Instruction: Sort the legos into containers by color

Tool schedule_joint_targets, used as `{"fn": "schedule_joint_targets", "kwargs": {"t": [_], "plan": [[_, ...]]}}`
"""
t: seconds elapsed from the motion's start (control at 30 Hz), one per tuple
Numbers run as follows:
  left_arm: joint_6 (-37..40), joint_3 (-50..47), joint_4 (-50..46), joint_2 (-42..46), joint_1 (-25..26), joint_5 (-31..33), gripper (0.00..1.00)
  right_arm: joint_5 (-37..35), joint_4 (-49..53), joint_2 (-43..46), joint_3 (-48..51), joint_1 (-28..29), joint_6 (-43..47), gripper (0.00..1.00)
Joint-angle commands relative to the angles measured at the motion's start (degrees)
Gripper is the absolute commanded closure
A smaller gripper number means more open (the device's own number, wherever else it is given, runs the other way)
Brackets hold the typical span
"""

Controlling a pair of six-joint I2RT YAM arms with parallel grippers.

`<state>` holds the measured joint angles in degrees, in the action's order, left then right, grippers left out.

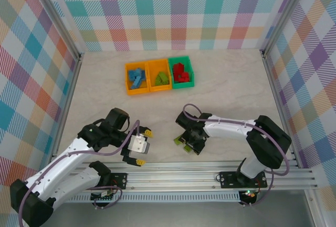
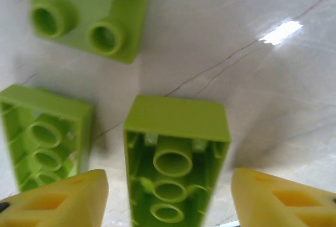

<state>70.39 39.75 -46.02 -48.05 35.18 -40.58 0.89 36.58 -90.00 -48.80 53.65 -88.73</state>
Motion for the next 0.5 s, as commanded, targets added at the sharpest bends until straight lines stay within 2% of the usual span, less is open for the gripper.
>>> {"fn": "schedule_joint_targets", "kwargs": {"t": [0.0, 0.17, 0.3, 0.37, 0.47], "plan": [[2.85, -0.83, 0.94, -1.05, 0.68, -5.36, 0.0, 0.1, 1.86, -0.8, 1.0, 0.17, -1.88, 0.44], [4.69, -1.06, 0.26, -2.05, 0.67, -4.48, 0.0, -0.63, 0.92, 1.37, 4.1, 0.23, -3.1, 0.62], [4.59, -1.64, 1.29, -1.67, 0.58, -4.12, 0.0, -4.13, 1.25, 4.99, 4.78, 0.16, -0.02, 0.71], [3.37, -2.18, 3.04, -0.97, 0.59, -4.2, 0.0, -6.39, 0.53, 7.67, 4.06, -0.01, 5.82, 0.71], [-2.94, -3.48, 8.9, 0.63, 0.42, -3.63, 0.0, -7.34, -5.39, 13.7, 3.53, -2.15, 21.44, 0.71]]}}
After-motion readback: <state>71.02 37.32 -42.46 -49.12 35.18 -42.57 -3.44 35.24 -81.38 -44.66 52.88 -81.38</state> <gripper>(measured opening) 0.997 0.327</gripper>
